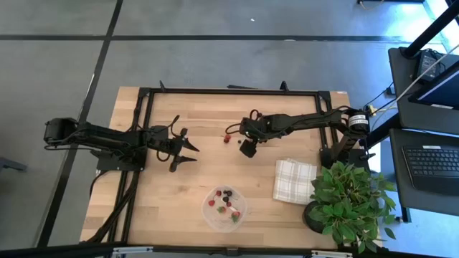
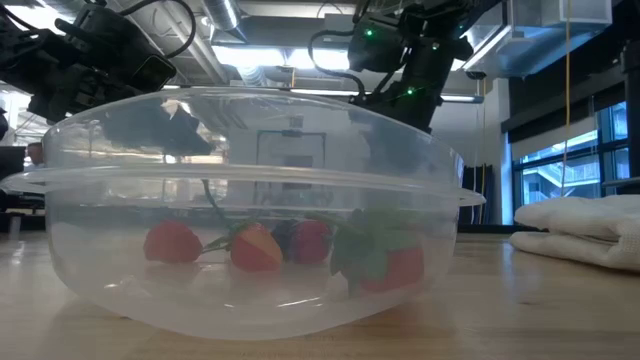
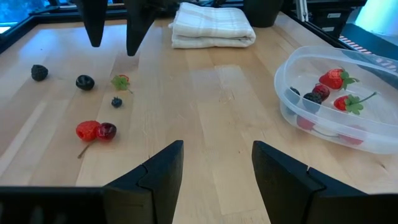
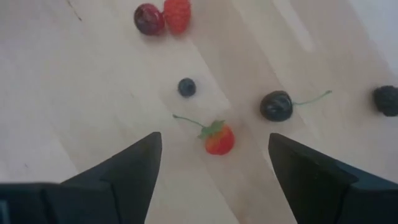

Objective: Pick and placing Produce into tupperware
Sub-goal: Put the red strawberry in the bottom transparent bin

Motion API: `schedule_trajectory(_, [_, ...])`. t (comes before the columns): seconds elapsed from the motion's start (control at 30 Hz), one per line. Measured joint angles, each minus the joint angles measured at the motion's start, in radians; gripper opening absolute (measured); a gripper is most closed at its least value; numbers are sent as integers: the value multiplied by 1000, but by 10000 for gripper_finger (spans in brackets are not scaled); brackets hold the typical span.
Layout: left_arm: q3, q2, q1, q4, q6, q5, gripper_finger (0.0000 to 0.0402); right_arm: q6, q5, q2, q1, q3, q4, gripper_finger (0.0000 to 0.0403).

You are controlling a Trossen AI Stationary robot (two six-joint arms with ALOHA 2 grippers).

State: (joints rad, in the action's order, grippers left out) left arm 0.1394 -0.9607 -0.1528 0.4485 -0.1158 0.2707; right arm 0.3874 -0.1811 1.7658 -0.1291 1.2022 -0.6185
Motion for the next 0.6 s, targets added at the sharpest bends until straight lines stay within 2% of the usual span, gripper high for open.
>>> schedule_trajectory(0.6, [0, 0, 0, -8, 0, 0, 185, -52, 21, 141, 0, 0, 23, 297])
